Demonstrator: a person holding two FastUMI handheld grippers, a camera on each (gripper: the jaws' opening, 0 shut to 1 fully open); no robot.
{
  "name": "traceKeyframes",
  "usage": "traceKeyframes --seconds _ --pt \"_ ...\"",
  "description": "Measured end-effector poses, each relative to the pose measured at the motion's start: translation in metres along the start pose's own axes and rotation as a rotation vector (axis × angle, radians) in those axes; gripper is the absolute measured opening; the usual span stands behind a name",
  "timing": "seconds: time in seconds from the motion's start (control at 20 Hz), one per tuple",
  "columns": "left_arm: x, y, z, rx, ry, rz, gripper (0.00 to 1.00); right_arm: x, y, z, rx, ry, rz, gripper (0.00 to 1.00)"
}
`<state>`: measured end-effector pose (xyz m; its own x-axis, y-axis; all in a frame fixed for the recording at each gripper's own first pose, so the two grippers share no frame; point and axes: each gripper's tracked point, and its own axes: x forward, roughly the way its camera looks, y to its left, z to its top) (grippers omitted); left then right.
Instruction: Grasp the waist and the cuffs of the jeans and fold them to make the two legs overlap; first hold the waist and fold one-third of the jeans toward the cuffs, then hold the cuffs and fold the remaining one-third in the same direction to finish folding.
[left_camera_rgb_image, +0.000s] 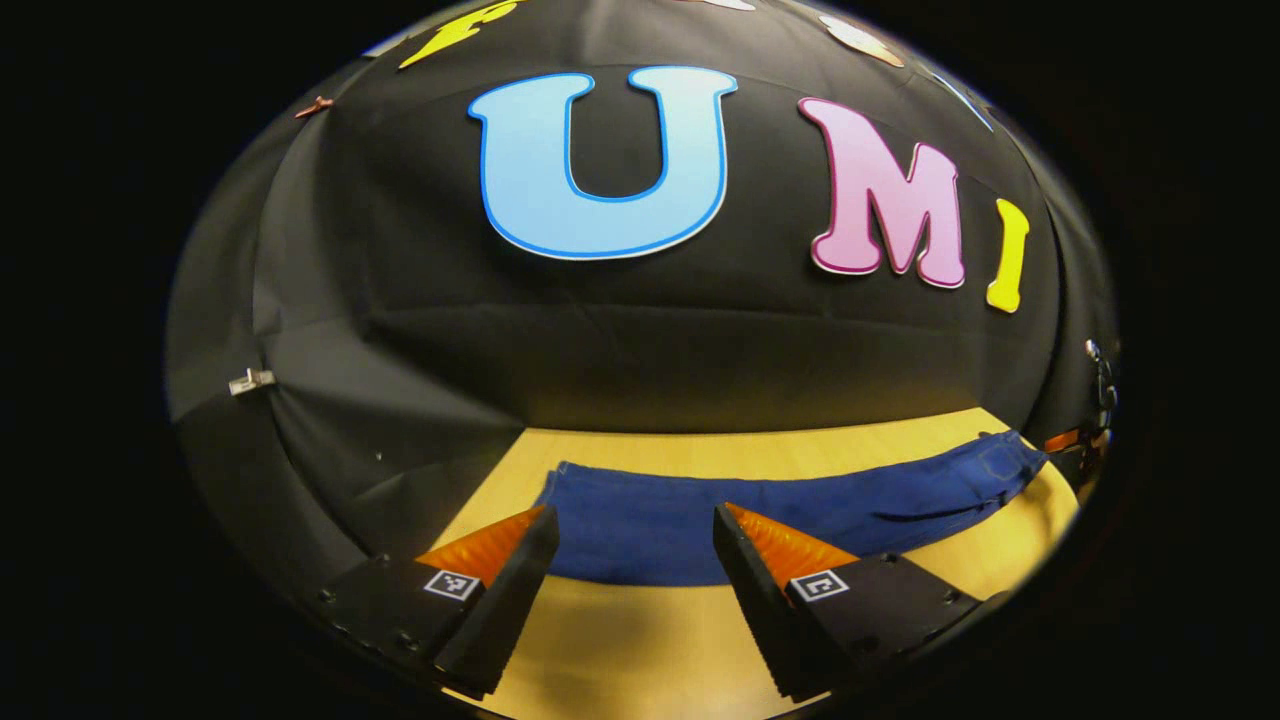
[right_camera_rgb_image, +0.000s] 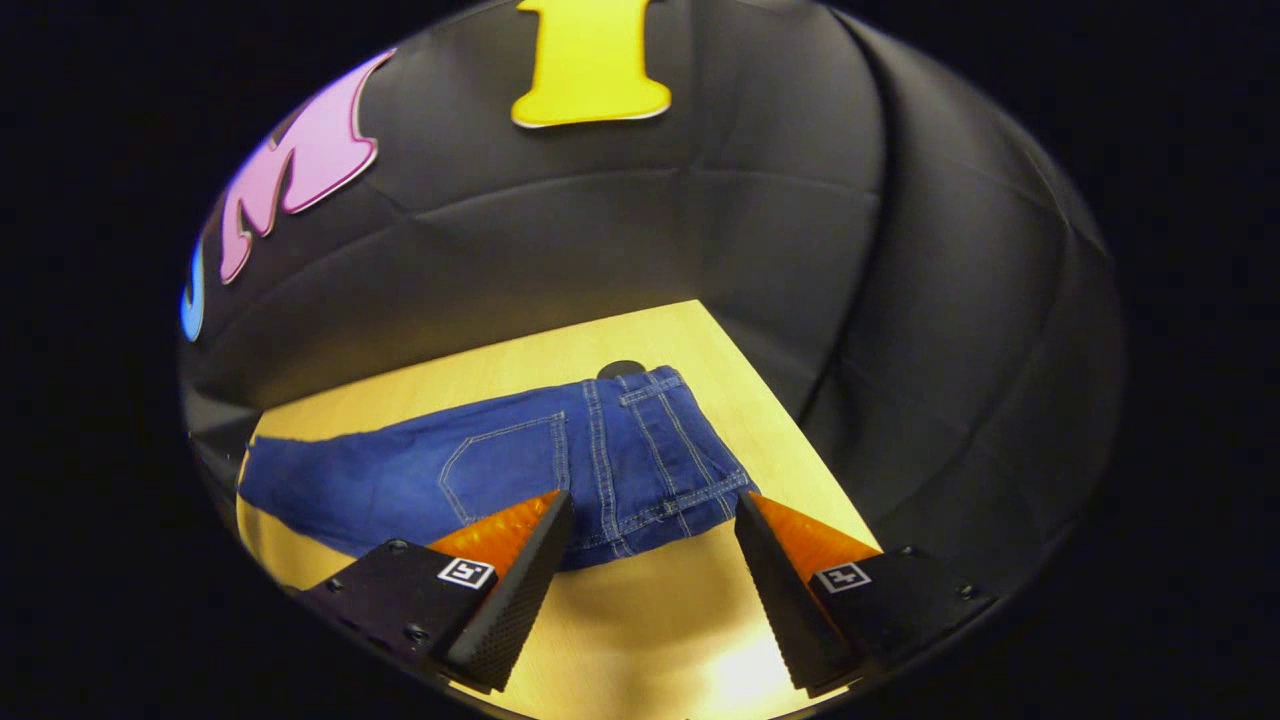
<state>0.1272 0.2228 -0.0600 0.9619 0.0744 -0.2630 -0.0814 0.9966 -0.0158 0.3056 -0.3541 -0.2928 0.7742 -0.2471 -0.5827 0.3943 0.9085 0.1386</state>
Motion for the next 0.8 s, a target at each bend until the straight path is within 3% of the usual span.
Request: traceKeyframes --seconds 0.05,0.3,0.5,0.8 --pt "-0.007 -0.008 -0.009 0.009 0.014 -0.021 0.97 0.003 -0.003 -0.003 0.055 -0.004 -0.016 1.00" --pt "-0.023 -0.029 -0.037 0.042 0.073 -0.051 0.97 0.032 -0.030 -0.014 0.210 -0.061 -0.129 0.99" --pt "-0.024 -0.045 -0.055 0.080 0.117 -0.086 0.97 0.050 -0.040 -0.012 0.333 -0.075 -0.145 0.99" --pt "-0.006 -0.070 -0.063 0.091 0.142 -0.125 0.97 0.068 -0.035 -0.009 0.287 -0.136 -0.187 0.98"
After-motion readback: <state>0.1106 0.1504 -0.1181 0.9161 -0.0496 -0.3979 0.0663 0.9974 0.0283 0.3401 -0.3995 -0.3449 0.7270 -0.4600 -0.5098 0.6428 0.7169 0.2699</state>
